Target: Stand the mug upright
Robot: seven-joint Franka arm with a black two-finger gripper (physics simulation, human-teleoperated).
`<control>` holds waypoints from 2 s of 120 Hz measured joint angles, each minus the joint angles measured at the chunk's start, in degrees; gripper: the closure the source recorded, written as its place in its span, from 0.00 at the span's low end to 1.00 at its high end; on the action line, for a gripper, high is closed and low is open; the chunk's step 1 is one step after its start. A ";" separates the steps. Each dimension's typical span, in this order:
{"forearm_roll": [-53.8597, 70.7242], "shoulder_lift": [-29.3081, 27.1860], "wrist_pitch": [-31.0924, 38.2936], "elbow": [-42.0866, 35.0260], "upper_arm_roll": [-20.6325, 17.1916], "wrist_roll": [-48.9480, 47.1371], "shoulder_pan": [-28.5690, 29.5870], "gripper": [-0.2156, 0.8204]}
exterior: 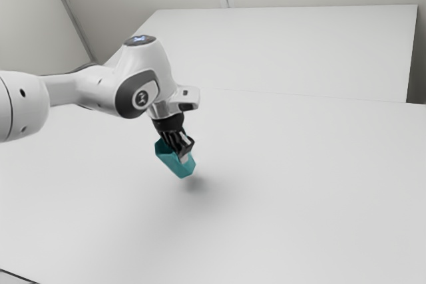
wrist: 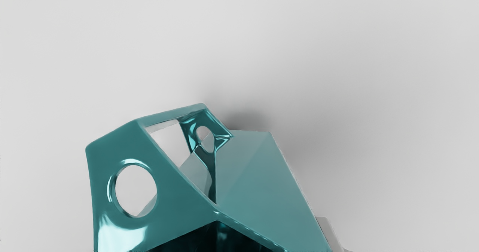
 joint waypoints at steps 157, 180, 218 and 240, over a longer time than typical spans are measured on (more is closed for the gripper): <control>12.40 -3.77 7.66 -12.42 -0.07 -16.27 2.51 0.85; 12.40 -4.21 8.36 -12.42 -0.08 -17.37 2.50 0.60; 11.56 -6.79 7.33 -10.99 -0.17 -18.46 2.52 0.31; 8.98 -6.64 2.16 -5.77 -0.49 -18.73 2.78 0.26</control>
